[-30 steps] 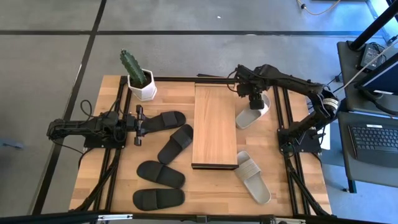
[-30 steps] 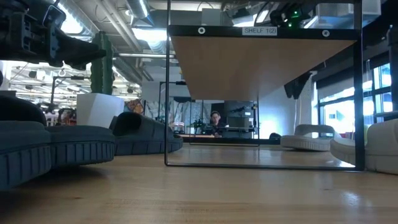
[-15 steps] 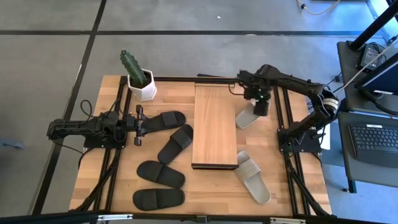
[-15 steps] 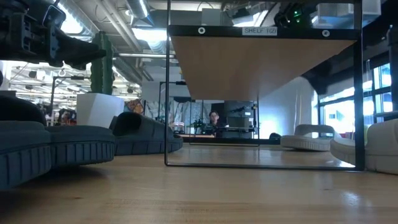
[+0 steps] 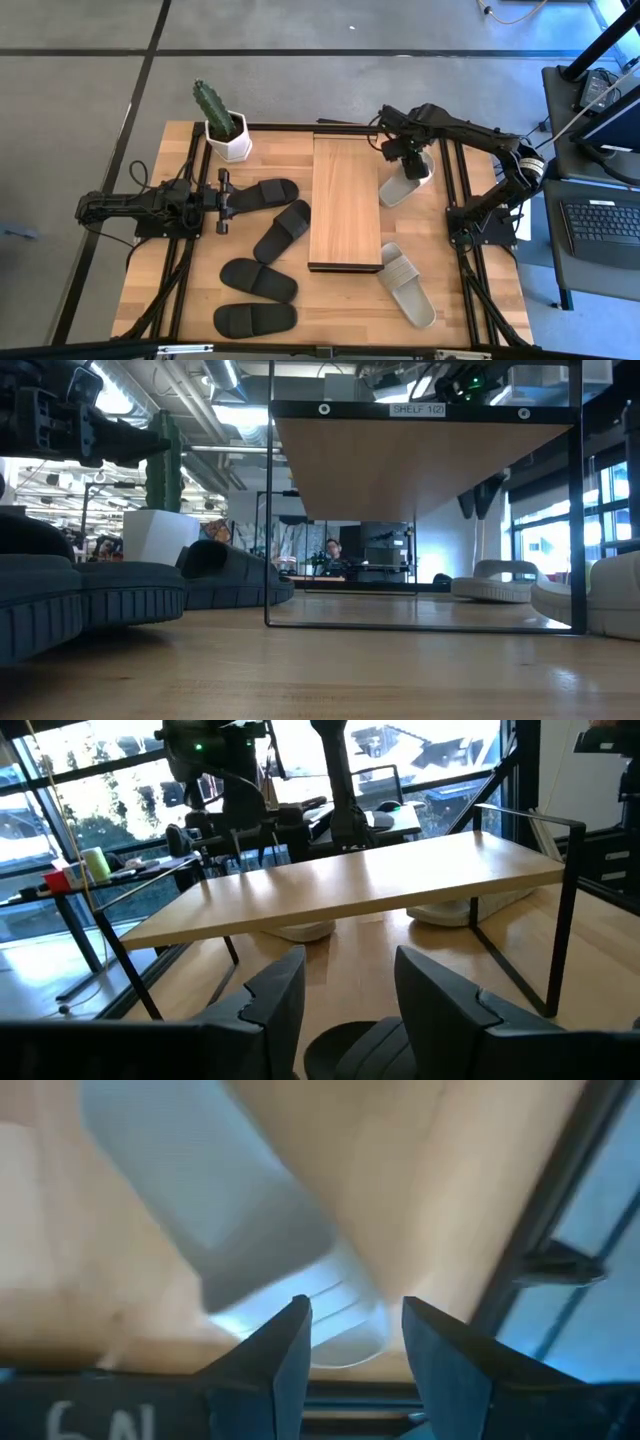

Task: Pick and place slides into the shelf
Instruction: Put the gray slipper under the shelf

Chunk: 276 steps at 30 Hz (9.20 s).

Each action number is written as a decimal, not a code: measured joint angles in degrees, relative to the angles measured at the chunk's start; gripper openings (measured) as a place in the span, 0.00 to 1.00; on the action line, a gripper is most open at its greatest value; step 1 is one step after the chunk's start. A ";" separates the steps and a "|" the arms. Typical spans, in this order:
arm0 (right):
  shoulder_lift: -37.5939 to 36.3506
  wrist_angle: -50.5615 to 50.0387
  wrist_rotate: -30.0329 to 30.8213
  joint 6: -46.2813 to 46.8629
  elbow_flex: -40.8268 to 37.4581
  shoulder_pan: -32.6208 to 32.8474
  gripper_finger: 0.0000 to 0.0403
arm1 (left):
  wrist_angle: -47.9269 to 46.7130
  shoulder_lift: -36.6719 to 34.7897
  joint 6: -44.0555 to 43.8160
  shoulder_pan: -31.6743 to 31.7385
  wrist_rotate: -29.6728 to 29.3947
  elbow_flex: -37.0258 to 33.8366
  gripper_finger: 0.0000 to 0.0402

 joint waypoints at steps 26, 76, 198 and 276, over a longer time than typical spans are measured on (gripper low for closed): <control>0.02 -5.77 -0.18 13.69 0.00 -6.58 0.39 | 0.00 0.02 4.59 0.00 -0.02 0.00 0.37; 0.02 5.13 8.88 40.40 -15.69 -9.17 0.39 | 0.50 0.01 15.87 0.02 -3.43 0.00 0.37; -19.47 17.39 -1.32 47.49 -31.02 14.89 0.39 | 0.50 0.02 16.55 0.00 -3.61 0.00 0.37; -7.41 26.48 6.70 14.79 -39.24 9.75 0.39 | 1.25 0.01 16.31 0.00 -6.03 0.00 0.37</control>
